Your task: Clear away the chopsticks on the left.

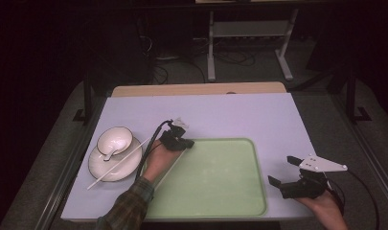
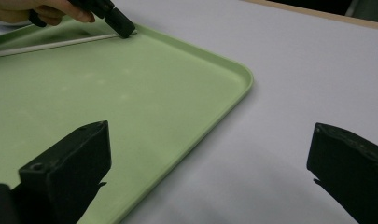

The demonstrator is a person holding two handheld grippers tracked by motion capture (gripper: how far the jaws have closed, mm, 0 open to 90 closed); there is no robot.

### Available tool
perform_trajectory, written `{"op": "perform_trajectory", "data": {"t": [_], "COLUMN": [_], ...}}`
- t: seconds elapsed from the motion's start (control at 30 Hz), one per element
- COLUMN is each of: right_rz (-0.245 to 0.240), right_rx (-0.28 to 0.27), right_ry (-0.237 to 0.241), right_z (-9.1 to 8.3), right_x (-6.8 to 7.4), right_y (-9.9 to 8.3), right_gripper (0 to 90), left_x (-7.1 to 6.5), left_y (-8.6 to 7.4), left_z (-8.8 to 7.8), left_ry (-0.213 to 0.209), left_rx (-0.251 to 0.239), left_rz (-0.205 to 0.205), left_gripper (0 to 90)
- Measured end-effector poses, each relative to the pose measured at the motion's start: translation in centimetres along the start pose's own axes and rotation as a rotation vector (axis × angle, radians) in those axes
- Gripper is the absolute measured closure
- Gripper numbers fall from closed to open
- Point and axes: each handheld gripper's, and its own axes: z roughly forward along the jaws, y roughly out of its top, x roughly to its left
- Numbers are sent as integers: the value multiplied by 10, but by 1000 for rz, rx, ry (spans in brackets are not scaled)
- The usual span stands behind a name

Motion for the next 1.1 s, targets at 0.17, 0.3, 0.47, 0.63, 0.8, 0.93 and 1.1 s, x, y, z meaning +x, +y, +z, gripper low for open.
{"op": "perform_trajectory", "data": {"t": [0.17, 0.3, 0.47, 0.63, 0.8, 0.93, 1.1], "right_rz": [-1, 0, -1, -1, 0, -1, -1], "right_rx": [-2, 0, 0, 3, 3, 0, 0], "right_ry": [-1, -1, -2, -2, -2, -2, -2], "right_z": [-1, 0, 0, 1, 0, 0, 0], "right_x": [0, 0, 0, 1, 1, 1, 1], "right_y": [0, 0, 0, 0, 0, 0, 0], "right_gripper": [0, 0, 0, 0, 0, 0, 0], "left_x": [5, 11, 18, 21, 20, 11, -3], "left_y": [-5, -12, -20, -26, -29, -31, -43], "left_z": [-6, -13, -21, -27, -32, -43, -61], "left_ry": [17, 31, 47, 70, 62, 44, 28], "left_rx": [2, -2, -6, -5, -18, -40, -52], "left_rz": [-14, -34, -63, -86, -92, -74, -44], "left_gripper": [899, 899, 899, 899, 898, 898, 898]}}
